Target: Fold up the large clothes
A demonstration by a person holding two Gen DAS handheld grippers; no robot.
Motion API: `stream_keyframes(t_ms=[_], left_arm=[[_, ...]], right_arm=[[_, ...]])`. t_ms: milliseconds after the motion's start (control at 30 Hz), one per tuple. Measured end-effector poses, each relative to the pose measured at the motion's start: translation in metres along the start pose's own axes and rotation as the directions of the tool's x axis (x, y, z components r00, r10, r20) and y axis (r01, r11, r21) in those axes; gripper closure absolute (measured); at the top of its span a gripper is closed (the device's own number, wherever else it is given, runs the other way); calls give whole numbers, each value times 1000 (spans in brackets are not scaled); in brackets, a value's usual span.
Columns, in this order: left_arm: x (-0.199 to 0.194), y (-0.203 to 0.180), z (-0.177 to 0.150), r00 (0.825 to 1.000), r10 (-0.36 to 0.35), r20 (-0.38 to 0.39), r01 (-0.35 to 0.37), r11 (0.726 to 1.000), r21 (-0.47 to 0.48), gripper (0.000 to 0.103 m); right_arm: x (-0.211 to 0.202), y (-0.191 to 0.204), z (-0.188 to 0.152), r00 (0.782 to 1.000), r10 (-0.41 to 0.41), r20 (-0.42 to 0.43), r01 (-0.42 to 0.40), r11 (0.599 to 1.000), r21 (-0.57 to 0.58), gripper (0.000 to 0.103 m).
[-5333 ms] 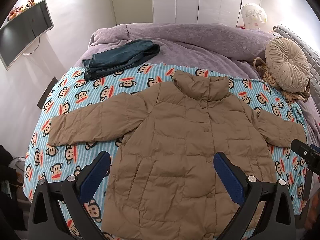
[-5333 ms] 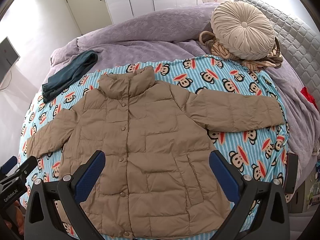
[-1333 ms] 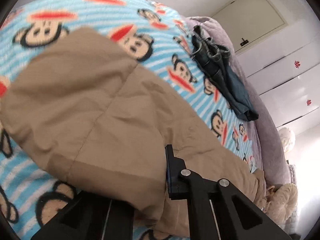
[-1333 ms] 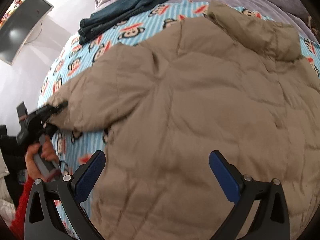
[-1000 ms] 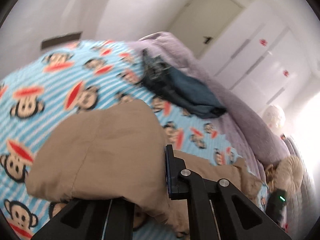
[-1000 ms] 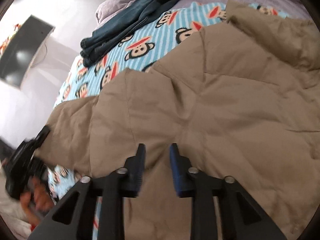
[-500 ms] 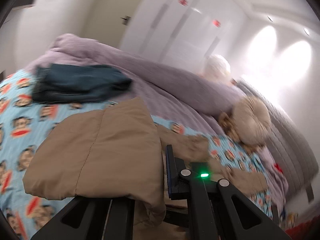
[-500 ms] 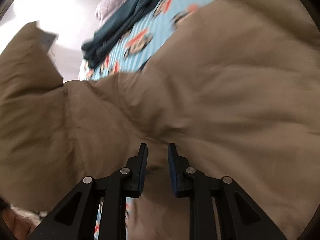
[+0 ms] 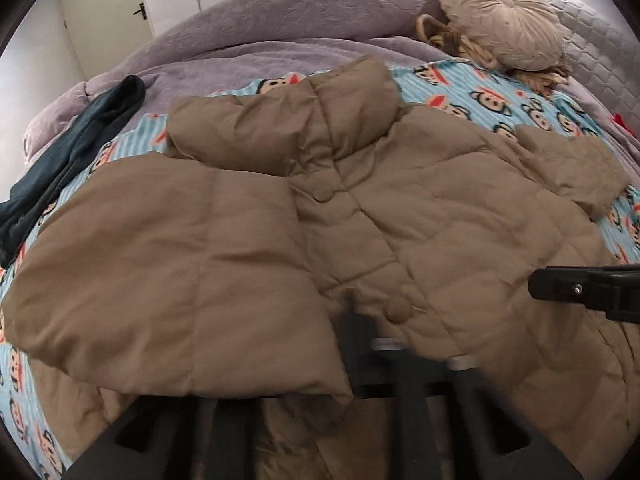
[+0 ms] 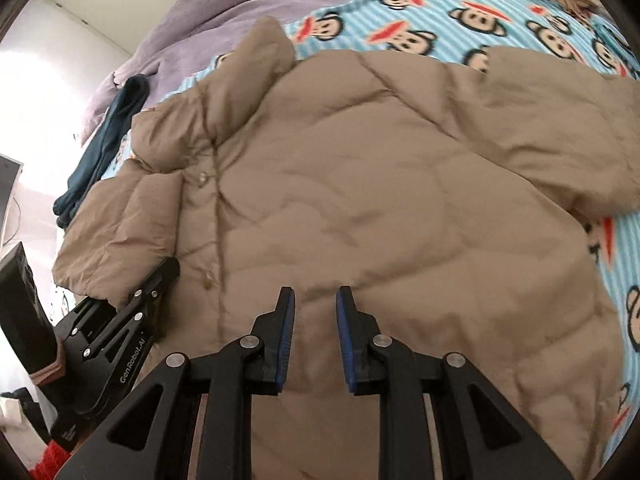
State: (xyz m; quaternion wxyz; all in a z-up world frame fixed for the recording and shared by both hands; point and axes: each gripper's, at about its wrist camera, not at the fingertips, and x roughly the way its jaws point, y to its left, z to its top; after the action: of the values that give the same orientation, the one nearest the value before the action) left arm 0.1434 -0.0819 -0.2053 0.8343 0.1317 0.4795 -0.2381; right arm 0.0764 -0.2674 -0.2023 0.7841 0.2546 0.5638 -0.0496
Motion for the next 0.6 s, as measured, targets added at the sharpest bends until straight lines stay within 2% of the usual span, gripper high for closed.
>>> stream_keyframes(t_ms=[33, 133, 233, 333, 367, 433, 467, 533, 600], left_arm=[[-5, 1, -2, 1000, -10, 10, 10, 1000, -5, 16], [-29, -1, -5, 998, 6, 65, -8, 1000, 21, 14], [-62, 20, -14, 991, 54, 122, -51, 998, -21, 14], [-95, 62, -29, 968, 187, 166, -159, 973, -164, 14], [-101, 80, -35, 958, 242, 155, -203, 951, -232, 14], [-101, 112, -44, 946, 304, 111, -252, 906, -339, 14], [-96, 130, -50, 946, 317, 72, -267, 884, -385, 14], [-82, 157, -64, 935, 355, -5, -321, 838, -440, 14], [-69, 172, -76, 933, 355, -63, -342, 819, -461, 14]], right_arm=[[-1, -3, 1, 1000, -3, 0, 3, 1000, -6, 78], [-5, 1, -1, 1000, -4, 4, 4, 1000, -30, 58], [-20, 7, -7, 1000, 0, 21, 2, 996, -84, 45], [-38, 43, -12, 996, 1, 87, 18, 975, -222, 19], [-43, 57, -15, 993, 6, 115, 25, 962, -270, 19], [-52, 90, -23, 984, 21, 179, 53, 916, -398, 19], [-54, 111, -28, 977, 29, 210, 75, 878, -473, 19], [-46, 148, -37, 968, 34, 248, 123, 798, -589, 19], [-28, 185, -50, 962, 1, 273, 197, 692, -694, 19]])
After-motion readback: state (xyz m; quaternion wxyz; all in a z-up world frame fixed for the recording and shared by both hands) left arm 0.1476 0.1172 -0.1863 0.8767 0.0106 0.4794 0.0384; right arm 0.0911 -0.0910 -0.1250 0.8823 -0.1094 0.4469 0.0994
